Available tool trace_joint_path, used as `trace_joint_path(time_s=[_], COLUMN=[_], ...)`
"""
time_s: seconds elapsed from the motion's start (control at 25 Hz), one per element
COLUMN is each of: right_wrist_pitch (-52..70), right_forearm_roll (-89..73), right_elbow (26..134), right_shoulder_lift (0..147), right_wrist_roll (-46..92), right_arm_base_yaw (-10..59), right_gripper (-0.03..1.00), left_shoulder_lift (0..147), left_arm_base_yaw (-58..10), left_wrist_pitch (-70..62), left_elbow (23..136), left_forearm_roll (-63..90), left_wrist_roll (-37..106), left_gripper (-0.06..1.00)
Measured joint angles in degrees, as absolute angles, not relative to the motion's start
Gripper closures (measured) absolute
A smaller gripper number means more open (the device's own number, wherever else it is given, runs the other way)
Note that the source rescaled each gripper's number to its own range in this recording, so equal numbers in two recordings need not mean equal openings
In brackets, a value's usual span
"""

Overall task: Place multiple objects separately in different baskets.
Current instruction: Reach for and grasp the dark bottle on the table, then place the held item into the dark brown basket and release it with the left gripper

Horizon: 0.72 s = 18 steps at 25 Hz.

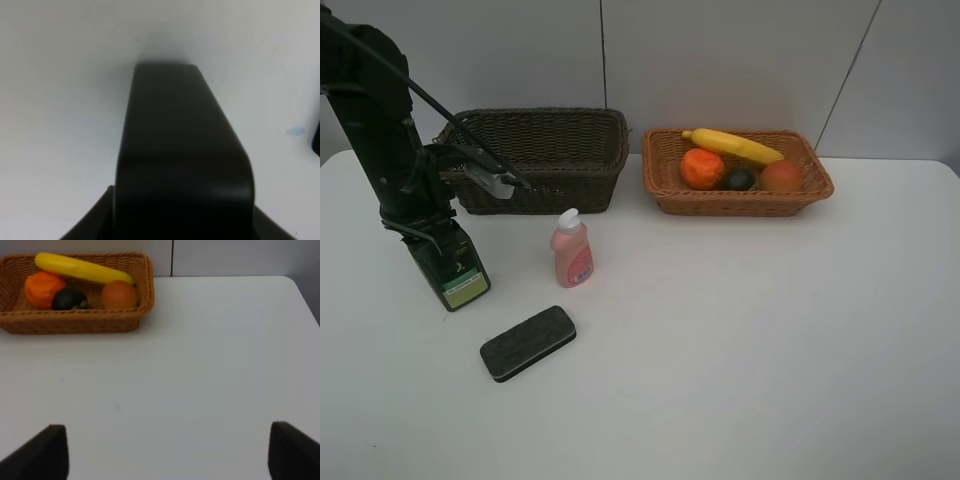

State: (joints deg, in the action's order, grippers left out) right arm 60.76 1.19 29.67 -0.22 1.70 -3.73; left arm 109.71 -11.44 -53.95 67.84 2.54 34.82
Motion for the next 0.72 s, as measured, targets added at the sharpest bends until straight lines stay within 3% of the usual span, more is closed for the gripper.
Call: trace_joint_path(time_s=[0.4, 0.72], right_wrist_pitch=[60.8, 60.8], right_forearm_roll=[1.2, 1.2], right_elbow=[29.7, 29.7], right_shoulder_lift=[-0.2, -0.2], right_wrist_roll=[1.7, 1.7], right_arm_base_yaw=[-3.7, -3.7], right_gripper=[-0.03, -0.03], left_shoulder_lift=[106.5, 93.7], left_arm_base_yaw=[-11.4, -11.7], left_wrist_pitch=[-55.8, -63.2], left_elbow=[69.0, 81.4], left_forearm_roll=[3.9, 6.5], left_wrist_roll=[34.8, 34.8], left_gripper=[0.79, 0.79])
